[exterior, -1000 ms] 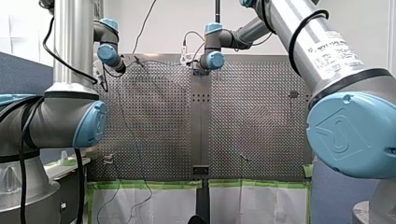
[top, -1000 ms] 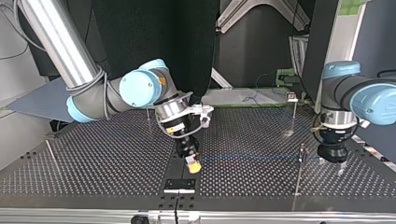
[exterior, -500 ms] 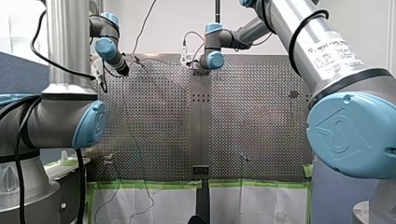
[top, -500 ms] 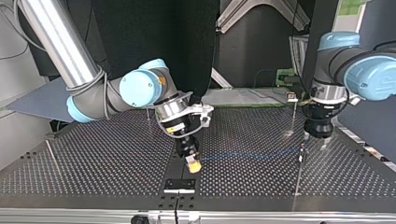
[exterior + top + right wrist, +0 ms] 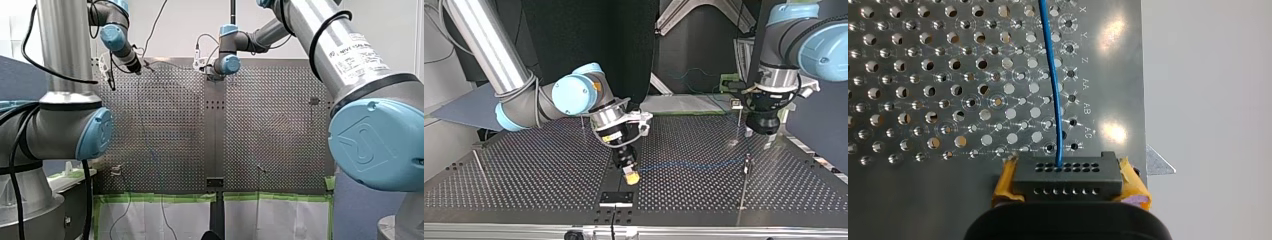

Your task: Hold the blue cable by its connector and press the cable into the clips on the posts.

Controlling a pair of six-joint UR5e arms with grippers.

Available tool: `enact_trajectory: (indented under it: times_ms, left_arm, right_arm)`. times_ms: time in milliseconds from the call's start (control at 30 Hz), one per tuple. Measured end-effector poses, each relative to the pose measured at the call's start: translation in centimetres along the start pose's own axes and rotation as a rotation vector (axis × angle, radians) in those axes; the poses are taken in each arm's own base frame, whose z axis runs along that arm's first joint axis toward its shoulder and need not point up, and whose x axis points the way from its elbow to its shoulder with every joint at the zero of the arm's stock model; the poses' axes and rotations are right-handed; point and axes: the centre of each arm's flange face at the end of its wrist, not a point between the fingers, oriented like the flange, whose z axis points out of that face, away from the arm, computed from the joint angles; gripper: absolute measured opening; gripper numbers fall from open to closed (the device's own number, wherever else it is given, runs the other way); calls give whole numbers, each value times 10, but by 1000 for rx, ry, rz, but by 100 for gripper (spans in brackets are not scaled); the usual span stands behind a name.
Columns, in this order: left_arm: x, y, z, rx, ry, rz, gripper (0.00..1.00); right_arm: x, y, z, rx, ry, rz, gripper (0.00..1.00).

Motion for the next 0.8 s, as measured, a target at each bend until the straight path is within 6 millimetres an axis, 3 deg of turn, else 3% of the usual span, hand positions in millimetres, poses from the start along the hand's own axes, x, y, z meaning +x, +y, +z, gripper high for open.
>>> enact_trajectory:
  times_ms: [333,533,800]
  left_arm:
    - [-19,-26,-30,108,-56,32,98]
    - [-18,-31,-25,153,-72,74,98]
    - [-5,-22,-9,115,-34,127,98]
  right_arm:
    - [0,-4,0,5,-2,1,0]
    - [0,-6,-1,7,-3,2,0]
    - [-1,-8,-1,8,-6,2,0]
